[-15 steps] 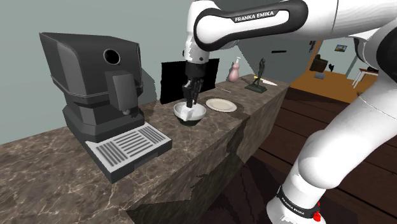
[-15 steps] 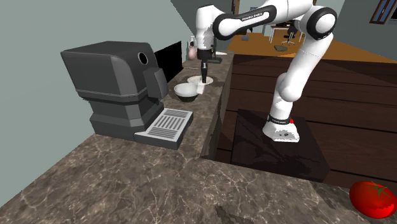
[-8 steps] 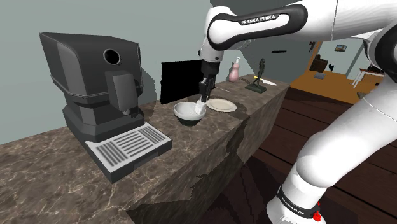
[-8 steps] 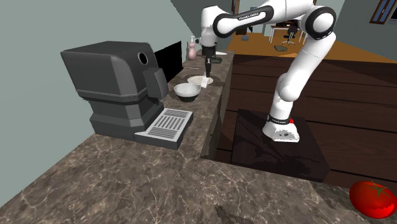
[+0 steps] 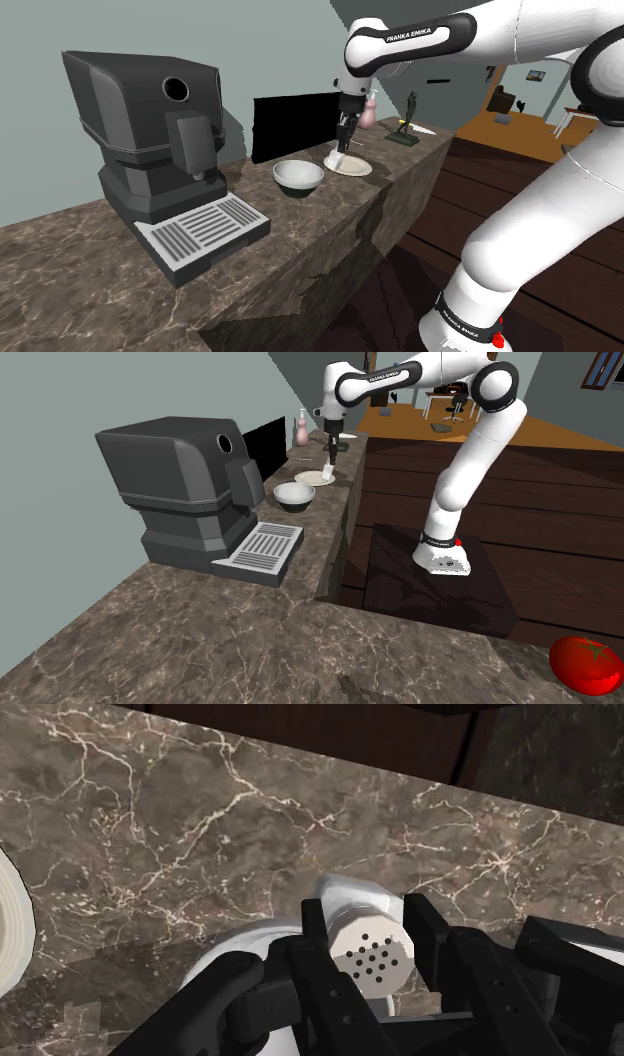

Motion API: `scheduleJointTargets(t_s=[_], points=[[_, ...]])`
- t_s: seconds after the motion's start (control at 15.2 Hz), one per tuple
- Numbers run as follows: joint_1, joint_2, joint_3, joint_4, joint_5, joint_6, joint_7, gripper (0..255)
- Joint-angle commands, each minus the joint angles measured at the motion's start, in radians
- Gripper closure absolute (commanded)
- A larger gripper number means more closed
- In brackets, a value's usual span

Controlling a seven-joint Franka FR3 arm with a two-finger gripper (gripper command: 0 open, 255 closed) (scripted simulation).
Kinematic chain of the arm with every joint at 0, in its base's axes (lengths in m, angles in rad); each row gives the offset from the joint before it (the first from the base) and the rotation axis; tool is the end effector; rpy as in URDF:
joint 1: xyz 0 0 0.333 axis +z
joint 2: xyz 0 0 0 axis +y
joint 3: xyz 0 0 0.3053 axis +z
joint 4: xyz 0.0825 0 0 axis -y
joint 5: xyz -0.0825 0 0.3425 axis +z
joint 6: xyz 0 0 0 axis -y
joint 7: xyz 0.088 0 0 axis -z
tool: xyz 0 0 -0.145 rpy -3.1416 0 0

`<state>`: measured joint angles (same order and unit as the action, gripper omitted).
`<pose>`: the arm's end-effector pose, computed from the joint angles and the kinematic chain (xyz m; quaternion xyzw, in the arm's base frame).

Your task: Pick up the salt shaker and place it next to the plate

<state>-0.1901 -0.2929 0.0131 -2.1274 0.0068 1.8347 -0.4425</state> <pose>0.4245 -0.0747 0.4945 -0.9914 -0.1312 -0.0005 0.0013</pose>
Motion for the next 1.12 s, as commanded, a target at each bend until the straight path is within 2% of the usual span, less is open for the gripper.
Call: scheduleJointTargets(t_s=[0.0,0.53,1.06], points=[[-0.021,0.006,-0.034,0.008,-0.010,-0.002,-0.053,255],[-0.097,0.103,-0.157,0.110,-0.032,-0.006,-0.243,255],[-0.174,0.261,-0.264,0.286,-0.013,-0.025,-0.435,255]])
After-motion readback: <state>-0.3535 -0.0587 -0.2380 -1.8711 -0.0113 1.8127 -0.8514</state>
